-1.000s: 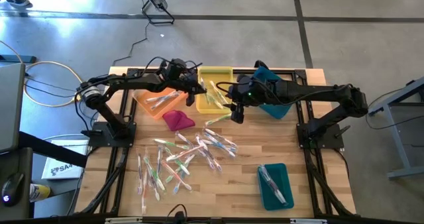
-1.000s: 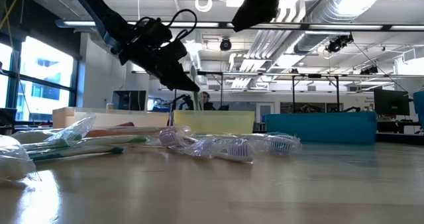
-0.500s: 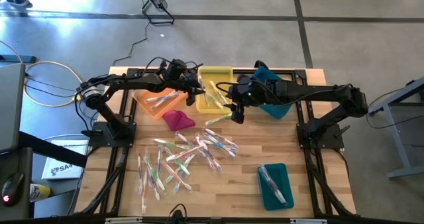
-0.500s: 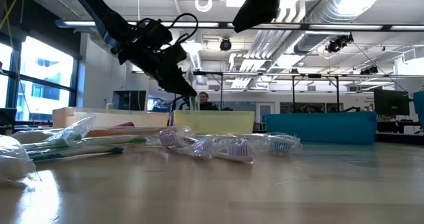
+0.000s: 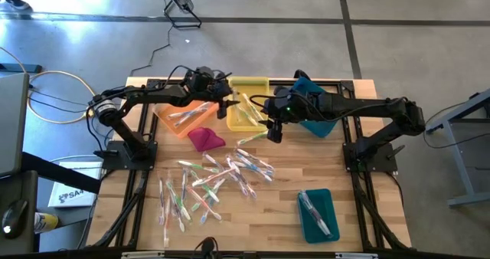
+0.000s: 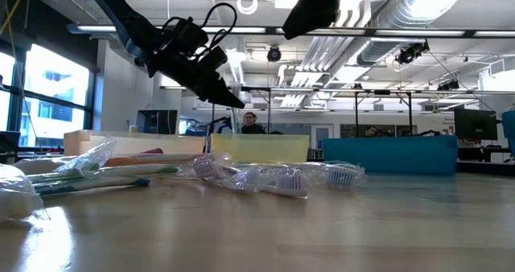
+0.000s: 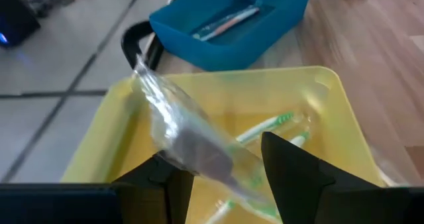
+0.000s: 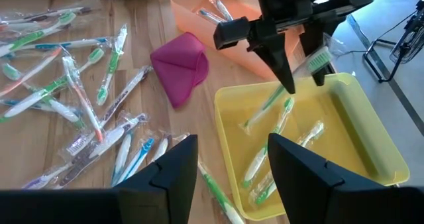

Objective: Pick & Place Toothbrushes
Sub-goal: Put the green toothbrush into the yellow bin, then put the orange toothbrush into the top blue bin

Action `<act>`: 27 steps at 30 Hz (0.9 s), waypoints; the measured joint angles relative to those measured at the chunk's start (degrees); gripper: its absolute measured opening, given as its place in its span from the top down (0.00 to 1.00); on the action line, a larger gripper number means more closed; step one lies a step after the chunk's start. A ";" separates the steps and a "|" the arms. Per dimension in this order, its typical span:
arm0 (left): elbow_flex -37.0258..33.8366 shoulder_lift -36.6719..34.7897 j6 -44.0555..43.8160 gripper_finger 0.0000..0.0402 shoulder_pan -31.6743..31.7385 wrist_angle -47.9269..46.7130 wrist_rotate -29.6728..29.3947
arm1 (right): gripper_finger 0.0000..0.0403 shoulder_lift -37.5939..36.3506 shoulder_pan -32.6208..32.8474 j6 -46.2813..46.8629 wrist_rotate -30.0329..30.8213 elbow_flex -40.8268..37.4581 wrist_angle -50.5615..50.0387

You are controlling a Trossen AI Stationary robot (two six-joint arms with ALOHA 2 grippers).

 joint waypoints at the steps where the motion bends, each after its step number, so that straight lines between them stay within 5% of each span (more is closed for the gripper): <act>1: 0.00 0.00 0.73 0.58 0.00 0.77 0.00 | 0.57 0.00 0.00 0.00 -0.01 0.00 0.00; 10: -0.02 0.00 6.68 0.58 0.00 7.15 -1.49 | 0.57 0.00 0.00 0.00 -0.02 0.00 0.00; 19: -0.02 -0.02 15.30 0.58 0.02 8.81 -10.73 | 0.57 0.00 0.00 0.08 0.00 0.00 0.02; 27: -0.02 -0.02 14.01 0.63 0.02 8.50 -8.22 | 0.57 0.00 0.00 1.90 0.00 0.00 0.02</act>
